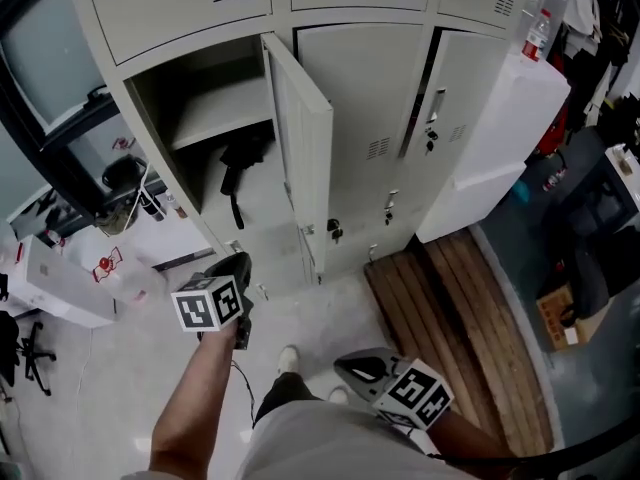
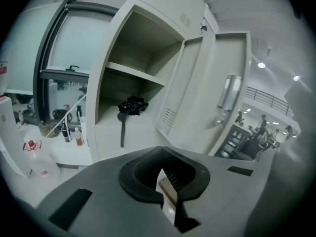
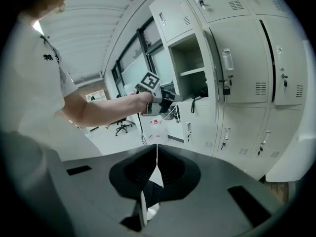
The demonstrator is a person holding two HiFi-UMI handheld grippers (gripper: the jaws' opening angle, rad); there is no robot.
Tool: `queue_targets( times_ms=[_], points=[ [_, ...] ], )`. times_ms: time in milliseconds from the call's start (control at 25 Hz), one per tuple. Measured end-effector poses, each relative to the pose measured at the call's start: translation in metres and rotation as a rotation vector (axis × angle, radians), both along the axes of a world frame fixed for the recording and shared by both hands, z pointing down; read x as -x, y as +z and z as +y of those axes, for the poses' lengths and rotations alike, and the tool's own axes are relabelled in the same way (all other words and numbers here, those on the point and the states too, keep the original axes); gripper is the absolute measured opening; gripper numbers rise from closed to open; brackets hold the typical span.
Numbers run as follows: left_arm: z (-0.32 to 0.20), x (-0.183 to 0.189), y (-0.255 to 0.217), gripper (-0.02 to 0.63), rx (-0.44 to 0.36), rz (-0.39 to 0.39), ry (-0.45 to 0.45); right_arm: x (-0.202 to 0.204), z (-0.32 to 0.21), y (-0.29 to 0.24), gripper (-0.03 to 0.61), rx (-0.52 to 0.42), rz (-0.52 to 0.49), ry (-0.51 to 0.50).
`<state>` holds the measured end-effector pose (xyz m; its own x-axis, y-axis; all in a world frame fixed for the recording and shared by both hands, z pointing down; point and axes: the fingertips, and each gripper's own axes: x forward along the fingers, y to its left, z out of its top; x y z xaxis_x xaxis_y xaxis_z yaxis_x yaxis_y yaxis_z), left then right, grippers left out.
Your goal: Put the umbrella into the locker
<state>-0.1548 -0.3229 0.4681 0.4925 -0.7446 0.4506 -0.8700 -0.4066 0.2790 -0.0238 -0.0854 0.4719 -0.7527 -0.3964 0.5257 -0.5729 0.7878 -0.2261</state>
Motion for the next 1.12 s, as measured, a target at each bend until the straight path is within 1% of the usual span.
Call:
queue_targets(
  times_ms=[120,320,400,520,640,760,960,1120],
  points=[
    [0.054,-0.025,-0.003,0.009,0.005,0.025,0.104,0.005,0.015,0.003,0.017,0.005,-0.033,-0.026],
    [0.135,-0.065,-0.010,0.009,0.002,0.067,0.273,0.008,0.033,0.005,0.017,0.001,-0.032,-0.055],
    [0.163,-0.076,-0.012,0.009,-0.008,0.085,0.328,0.010,0.037,0.005,0.017,-0.011,-0.019,-0.069],
    [0.200,-0.087,-0.008,0.009,-0.007,0.102,0.382,0.012,0.043,0.009,0.017,-0.022,0.013,-0.094],
    [0.228,-0.092,0.000,0.009,-0.004,0.077,0.419,0.016,0.049,0.009,0.017,-0.024,0.015,-0.116],
    [0.246,-0.093,0.004,0.009,0.000,0.079,0.438,0.018,0.052,0.009,0.017,-0.033,0.018,-0.129],
    [0.258,-0.090,0.005,0.009,-0.005,0.086,0.442,0.023,0.054,0.005,0.015,-0.059,0.031,-0.156],
    [0.261,-0.084,0.006,0.011,-0.022,0.061,0.436,0.033,0.055,0.001,0.015,-0.080,0.032,-0.182]
  ],
)
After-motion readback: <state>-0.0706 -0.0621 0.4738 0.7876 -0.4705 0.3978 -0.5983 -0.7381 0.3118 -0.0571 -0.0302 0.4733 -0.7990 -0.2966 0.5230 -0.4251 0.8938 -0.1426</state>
